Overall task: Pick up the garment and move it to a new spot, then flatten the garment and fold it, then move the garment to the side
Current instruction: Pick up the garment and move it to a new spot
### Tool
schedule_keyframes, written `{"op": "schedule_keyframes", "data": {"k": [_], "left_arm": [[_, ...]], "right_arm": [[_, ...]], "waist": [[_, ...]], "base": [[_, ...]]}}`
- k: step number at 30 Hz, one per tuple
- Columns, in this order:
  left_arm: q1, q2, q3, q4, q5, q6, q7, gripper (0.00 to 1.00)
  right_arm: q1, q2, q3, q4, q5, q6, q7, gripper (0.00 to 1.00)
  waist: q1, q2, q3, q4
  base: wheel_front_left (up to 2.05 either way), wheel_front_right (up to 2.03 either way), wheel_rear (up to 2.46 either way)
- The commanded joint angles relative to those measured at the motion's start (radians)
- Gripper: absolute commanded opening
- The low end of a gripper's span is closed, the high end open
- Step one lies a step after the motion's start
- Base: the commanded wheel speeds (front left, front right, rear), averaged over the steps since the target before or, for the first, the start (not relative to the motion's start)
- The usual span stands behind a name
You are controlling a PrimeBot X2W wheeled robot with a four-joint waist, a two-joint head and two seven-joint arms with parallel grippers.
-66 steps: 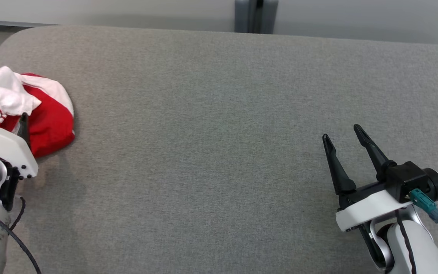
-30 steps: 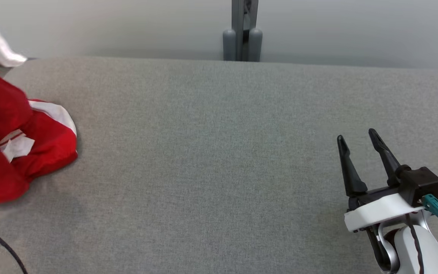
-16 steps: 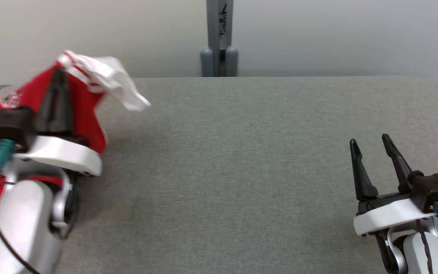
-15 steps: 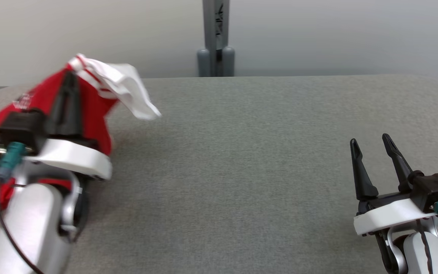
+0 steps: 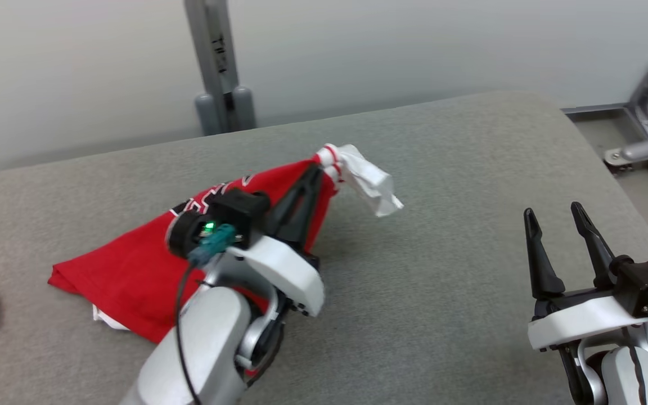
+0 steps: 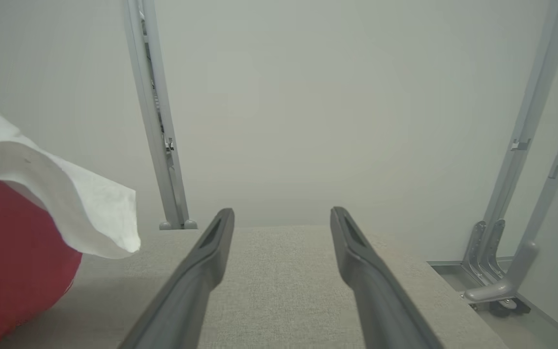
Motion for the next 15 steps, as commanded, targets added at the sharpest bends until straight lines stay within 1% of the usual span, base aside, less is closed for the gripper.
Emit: {"op": "schedule_keyframes", "data": {"k": [1,4,8,11,15], "left_arm": [[-0.026,-0.009,-0.029,0.022,0.000,-0.018,-0.005,0.00],[-0.047,-0.022,-0.102,0.094,-0.010,-0.047,-0.004,0.00],[-0.065,-0.030,-0.208,0.206,-0.026,-0.077,0.006,0.00],[-0.068,-0.035,-0.282,0.269,-0.073,-0.085,0.009,0.00],[-0.076,-0.032,-0.343,0.356,-0.134,-0.103,0.010,0.00]], "right_arm": [[0.005,-0.006,-0.007,-0.007,0.001,0.002,0.004,1.00],[0.016,-0.005,-0.014,-0.007,-0.007,0.002,0.005,1.00],[0.025,-0.004,-0.019,-0.011,-0.005,0.002,0.002,1.00],[0.030,-0.005,-0.016,-0.011,0.008,0.002,0.000,1.00],[0.027,-0.005,-0.008,-0.004,0.025,0.002,-0.007,1.00]], "waist": [[0.0000,0.0000,-0.003,-0.046],[0.0000,0.0000,0.004,-0.068],[0.0000,0.0000,0.023,-0.075],[0.0000,0.0000,0.045,-0.072],[0.0000,0.0000,0.066,-0.055]], "base": [[0.00,0.00,0.00],[0.00,0.00,0.00],[0.00,0.00,0.00],[0.00,0.00,0.00],[0.00,0.00,0.00]]}}
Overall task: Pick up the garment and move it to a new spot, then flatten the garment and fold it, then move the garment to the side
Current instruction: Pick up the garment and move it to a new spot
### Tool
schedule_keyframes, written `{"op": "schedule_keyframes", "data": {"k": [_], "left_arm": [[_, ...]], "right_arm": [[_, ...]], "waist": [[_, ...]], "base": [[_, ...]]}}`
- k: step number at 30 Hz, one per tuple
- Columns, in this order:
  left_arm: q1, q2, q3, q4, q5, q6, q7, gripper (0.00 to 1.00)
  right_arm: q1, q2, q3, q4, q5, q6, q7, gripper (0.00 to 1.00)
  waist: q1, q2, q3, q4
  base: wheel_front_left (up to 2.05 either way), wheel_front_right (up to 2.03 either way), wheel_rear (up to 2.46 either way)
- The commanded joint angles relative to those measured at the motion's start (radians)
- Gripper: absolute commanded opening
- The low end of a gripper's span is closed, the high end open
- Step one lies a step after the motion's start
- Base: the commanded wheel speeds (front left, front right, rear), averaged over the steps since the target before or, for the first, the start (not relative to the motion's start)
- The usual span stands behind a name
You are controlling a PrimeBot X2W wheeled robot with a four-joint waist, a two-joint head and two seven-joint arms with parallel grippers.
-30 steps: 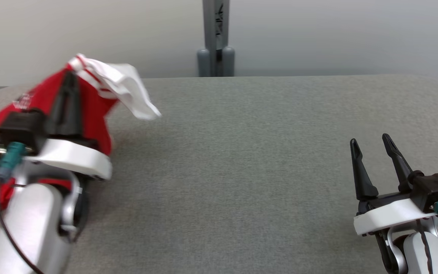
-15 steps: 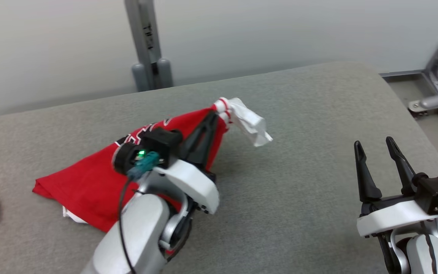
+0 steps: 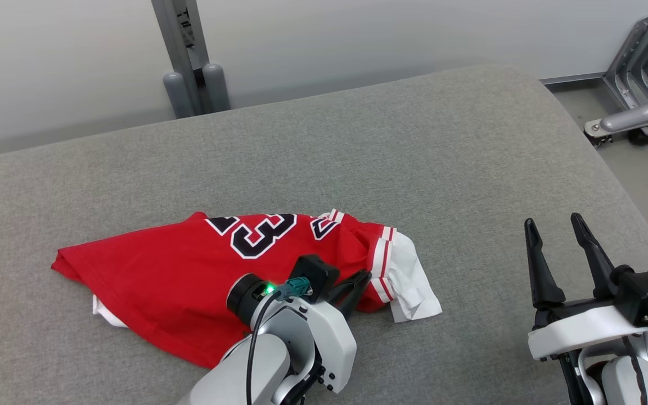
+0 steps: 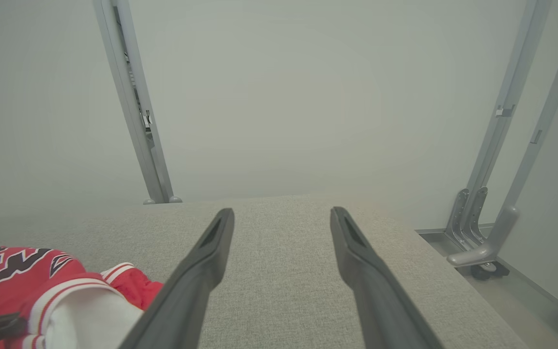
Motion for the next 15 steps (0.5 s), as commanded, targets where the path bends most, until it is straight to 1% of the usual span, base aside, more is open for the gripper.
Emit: {"op": "schedule_keyframes", "data": {"k": [1,2,4,8,10,11,12,15], "left_arm": [[-0.022,0.006,-0.014,0.022,-0.019,-0.007,-0.008,0.39],[-0.025,0.005,-0.026,0.034,-0.027,-0.011,-0.015,1.00],[-0.033,0.006,-0.043,0.045,-0.042,-0.008,-0.032,1.00],[-0.040,0.007,-0.041,0.067,-0.065,0.018,-0.066,1.00],[-0.043,0.007,-0.013,0.069,-0.075,0.039,-0.102,1.00],[-0.043,0.007,-0.013,0.069,-0.075,0.039,-0.102,1.00],[-0.040,0.010,0.000,0.073,-0.083,0.050,-0.112,1.00],[-0.032,0.034,0.049,0.058,-0.098,0.082,-0.161,1.00]], "right_arm": [[-0.002,-0.005,-0.003,0.002,0.009,0.002,-0.008,1.00],[-0.001,-0.005,-0.002,0.006,0.010,0.002,-0.010,1.00],[-0.003,-0.005,0.001,0.012,0.008,0.002,-0.014,1.00],[-0.016,-0.005,-0.001,0.009,-0.002,0.002,-0.017,1.00],[-0.017,-0.005,-0.010,0.006,-0.007,0.002,-0.019,1.00],[-0.017,-0.005,-0.010,0.006,-0.007,0.002,-0.019,1.00],[-0.017,-0.005,-0.014,0.005,-0.010,0.002,-0.020,1.00],[-0.017,-0.005,-0.014,0.002,-0.016,0.002,-0.021,1.00]], "waist": [[0.0000,0.0000,0.011,0.016],[0.0000,0.0000,0.009,0.021],[0.0000,0.0000,0.005,0.032],[0.0000,0.0000,0.003,0.061],[0.0000,0.0000,-0.002,0.078],[0.0000,0.0000,-0.002,0.078],[0.0000,0.0000,-0.003,0.086],[0.0000,0.0000,-0.012,0.110]], "base": [[0.00,0.00,0.00],[0.00,0.00,0.00],[0.00,0.00,0.00],[0.00,0.00,0.00],[0.00,0.00,0.00],[0.00,0.00,0.00],[0.00,0.00,0.00],[0.00,0.00,0.00]]}}
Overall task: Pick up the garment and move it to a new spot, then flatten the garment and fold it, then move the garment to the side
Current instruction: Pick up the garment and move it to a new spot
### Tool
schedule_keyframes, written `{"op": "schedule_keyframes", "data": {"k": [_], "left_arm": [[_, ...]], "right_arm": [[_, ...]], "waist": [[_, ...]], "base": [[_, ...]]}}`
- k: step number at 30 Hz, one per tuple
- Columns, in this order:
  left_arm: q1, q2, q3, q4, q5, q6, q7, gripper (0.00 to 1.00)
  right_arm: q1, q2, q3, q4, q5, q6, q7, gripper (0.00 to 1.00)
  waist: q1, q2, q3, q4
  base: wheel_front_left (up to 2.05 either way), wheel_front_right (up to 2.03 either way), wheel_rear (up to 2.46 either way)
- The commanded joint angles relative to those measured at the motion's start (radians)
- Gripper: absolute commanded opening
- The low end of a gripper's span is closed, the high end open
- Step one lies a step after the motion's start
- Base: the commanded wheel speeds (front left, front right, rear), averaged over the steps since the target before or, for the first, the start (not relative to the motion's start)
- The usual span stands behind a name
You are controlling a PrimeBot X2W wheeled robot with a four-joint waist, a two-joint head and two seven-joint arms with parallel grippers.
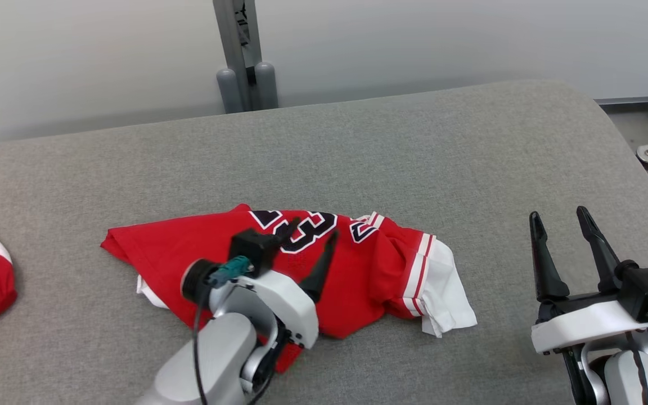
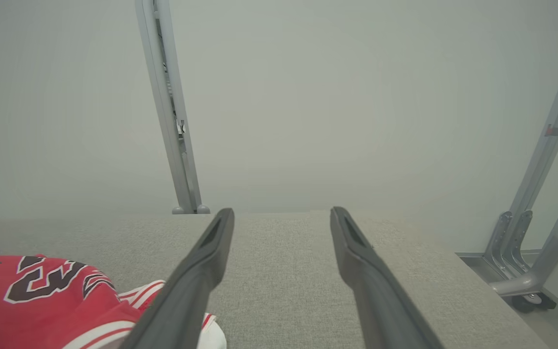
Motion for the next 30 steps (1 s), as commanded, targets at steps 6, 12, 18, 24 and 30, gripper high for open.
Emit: {"op": "schedule_keyframes", "data": {"k": [6,12,18,24,30], "left_arm": [[0.039,0.085,0.128,-0.065,-0.044,0.064,-0.063,1.00],[0.122,0.196,0.311,-0.206,-0.012,0.163,-0.082,1.00],[0.265,0.252,0.488,-0.366,0.063,0.187,-0.082,1.00],[0.401,0.271,0.574,-0.469,0.129,0.151,-0.082,1.00],[0.502,0.271,0.594,-0.538,0.163,0.143,-0.082,1.00]], "right_arm": [[0.009,-0.006,-0.007,-0.013,-0.018,0.002,0.001,1.00],[0.021,-0.006,-0.008,-0.027,-0.032,0.002,0.017,1.00],[0.040,-0.006,-0.008,-0.035,-0.046,0.002,0.027,1.00],[0.062,-0.006,-0.006,-0.042,-0.057,0.002,0.038,1.00],[0.091,-0.006,-0.012,-0.055,-0.072,0.002,0.053,1.00]], "waist": [[0.0000,0.0000,-0.027,0.049],[0.0000,0.0000,-0.050,0.083],[0.0000,0.0000,-0.073,0.099],[0.0000,0.0000,-0.098,0.098],[0.0000,0.0000,-0.110,0.094]], "base": [[0.00,0.00,0.00],[0.00,0.00,0.00],[0.00,0.00,0.00],[0.00,0.00,0.00],[0.00,0.00,0.00]]}}
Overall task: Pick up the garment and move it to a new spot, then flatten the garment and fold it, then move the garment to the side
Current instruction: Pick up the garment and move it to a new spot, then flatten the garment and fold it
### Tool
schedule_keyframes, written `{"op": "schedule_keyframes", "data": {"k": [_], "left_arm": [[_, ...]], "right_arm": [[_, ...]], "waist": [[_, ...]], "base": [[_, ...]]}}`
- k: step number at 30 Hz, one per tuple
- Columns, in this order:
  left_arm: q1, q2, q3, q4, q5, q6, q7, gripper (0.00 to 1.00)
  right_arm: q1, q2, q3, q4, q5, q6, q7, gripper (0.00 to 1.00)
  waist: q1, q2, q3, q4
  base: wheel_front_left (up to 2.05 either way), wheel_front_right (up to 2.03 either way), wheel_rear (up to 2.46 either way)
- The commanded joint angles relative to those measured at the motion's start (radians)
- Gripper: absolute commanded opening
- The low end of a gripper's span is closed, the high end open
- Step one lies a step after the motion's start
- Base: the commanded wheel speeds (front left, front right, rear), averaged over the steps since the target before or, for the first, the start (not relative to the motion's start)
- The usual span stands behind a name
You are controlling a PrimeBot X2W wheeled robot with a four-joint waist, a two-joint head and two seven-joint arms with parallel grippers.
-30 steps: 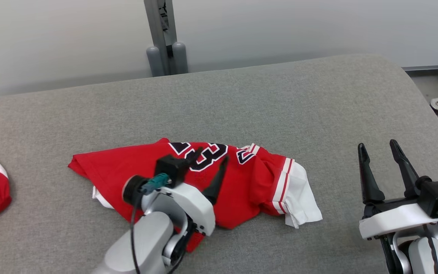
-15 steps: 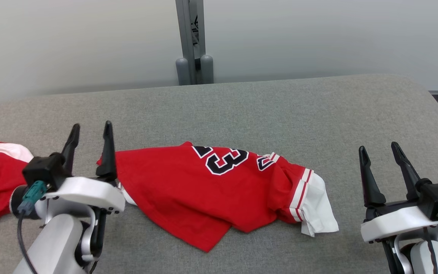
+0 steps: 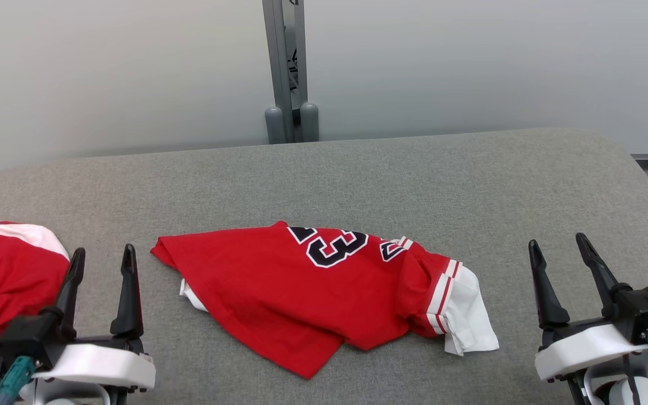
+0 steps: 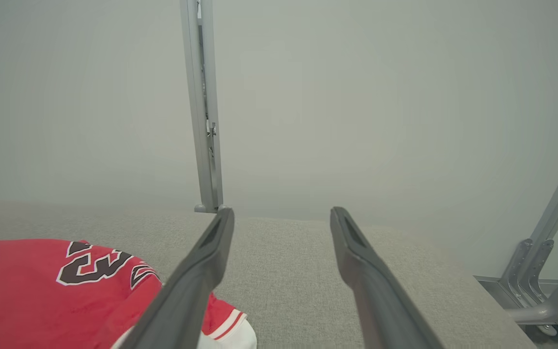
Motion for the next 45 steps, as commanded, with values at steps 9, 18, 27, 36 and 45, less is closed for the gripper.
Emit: {"op": "schedule_keyframes", "data": {"k": [9,18,27,36,45], "left_arm": [[0.107,0.020,-0.024,-0.046,0.026,0.031,0.046,1.00],[0.122,0.026,-0.029,-0.069,0.022,0.052,0.078,1.00],[0.110,0.033,-0.048,-0.065,0.028,0.053,0.102,1.00],[0.082,0.023,-0.088,-0.064,0.028,0.042,0.149,1.00],[0.065,-0.060,-0.234,0.061,-0.021,-0.047,0.269,1.00]], "right_arm": [[0.066,-0.006,-0.026,-0.038,-0.017,0.002,0.037,1.00],[0.068,-0.005,-0.029,-0.055,-0.009,0.002,0.046,1.00],[0.060,-0.005,-0.023,-0.048,-0.004,0.002,0.042,1.00],[0.057,-0.006,-0.022,-0.049,-0.001,0.002,0.038,1.00],[0.038,-0.005,0.010,-0.043,0.010,0.002,0.033,1.00]], "waist": [[0.0000,-0.0001,-0.017,-0.005],[0.0000,-0.0001,-0.017,-0.004],[0.0000,-0.0001,-0.022,-0.002],[0.0000,-0.0001,-0.013,-0.006],[0.0000,-0.0001,0.011,-0.035]], "base": [[0.00,0.00,0.00],[0.00,0.00,0.00],[0.00,0.00,0.00],[0.00,0.00,0.00],[0.00,0.00,0.00]]}}
